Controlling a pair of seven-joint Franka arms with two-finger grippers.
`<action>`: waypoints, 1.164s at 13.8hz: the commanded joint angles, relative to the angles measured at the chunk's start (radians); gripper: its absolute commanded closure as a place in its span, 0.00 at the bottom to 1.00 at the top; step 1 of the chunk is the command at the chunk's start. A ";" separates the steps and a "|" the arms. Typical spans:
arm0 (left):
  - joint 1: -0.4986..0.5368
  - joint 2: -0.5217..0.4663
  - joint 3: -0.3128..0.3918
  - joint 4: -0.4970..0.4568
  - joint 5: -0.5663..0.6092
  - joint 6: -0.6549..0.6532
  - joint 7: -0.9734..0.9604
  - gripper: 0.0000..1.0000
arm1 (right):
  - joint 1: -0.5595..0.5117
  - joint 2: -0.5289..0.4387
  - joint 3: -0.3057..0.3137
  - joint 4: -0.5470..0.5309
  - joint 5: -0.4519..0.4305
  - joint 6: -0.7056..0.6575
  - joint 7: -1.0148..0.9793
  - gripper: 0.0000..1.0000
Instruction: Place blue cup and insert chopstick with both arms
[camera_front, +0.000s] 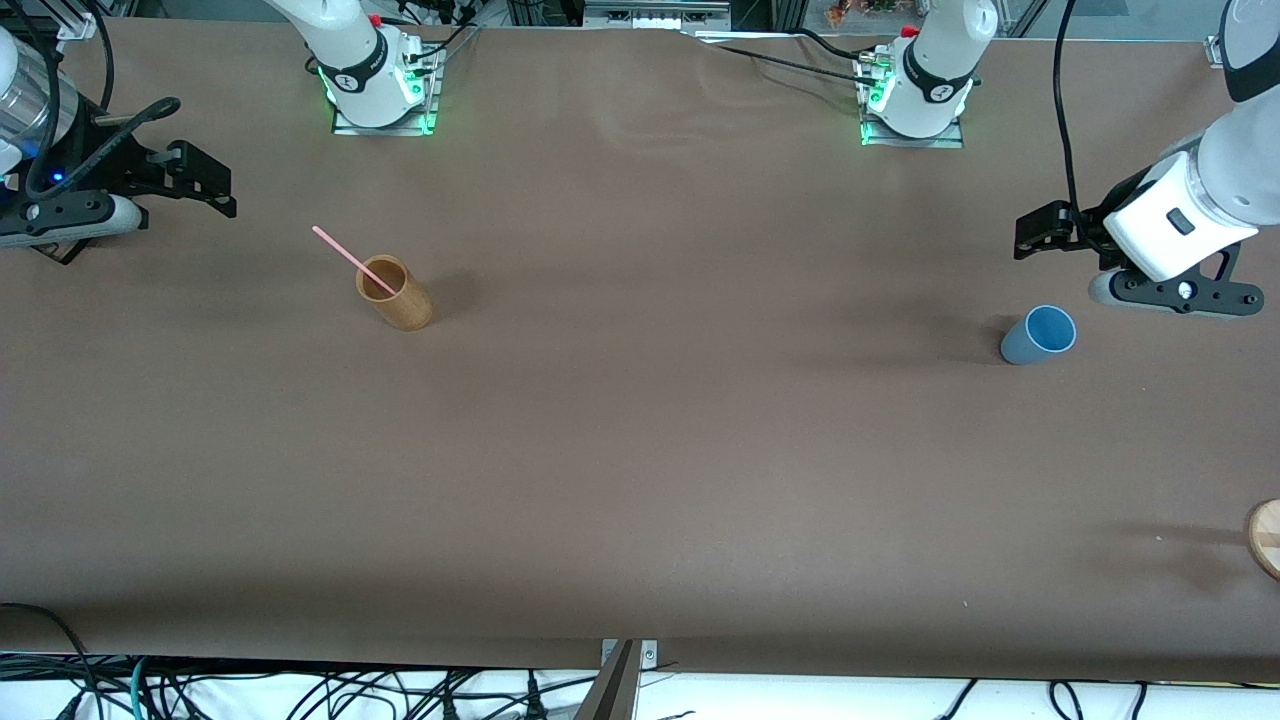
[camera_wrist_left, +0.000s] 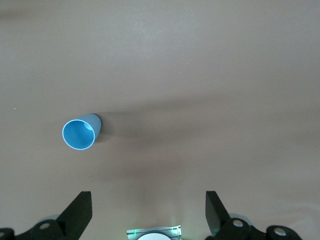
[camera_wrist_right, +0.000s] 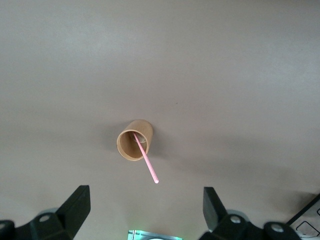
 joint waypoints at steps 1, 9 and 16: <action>0.013 0.015 -0.017 0.035 0.025 -0.025 0.011 0.00 | 0.003 -0.023 -0.002 -0.020 0.014 0.006 -0.007 0.00; 0.013 0.015 -0.017 0.035 0.025 -0.025 0.011 0.00 | -0.004 -0.016 -0.033 -0.020 0.017 0.005 -0.011 0.00; 0.013 0.015 -0.017 0.035 0.025 -0.026 0.011 0.00 | 0.012 -0.014 -0.030 -0.015 0.020 0.035 0.001 0.00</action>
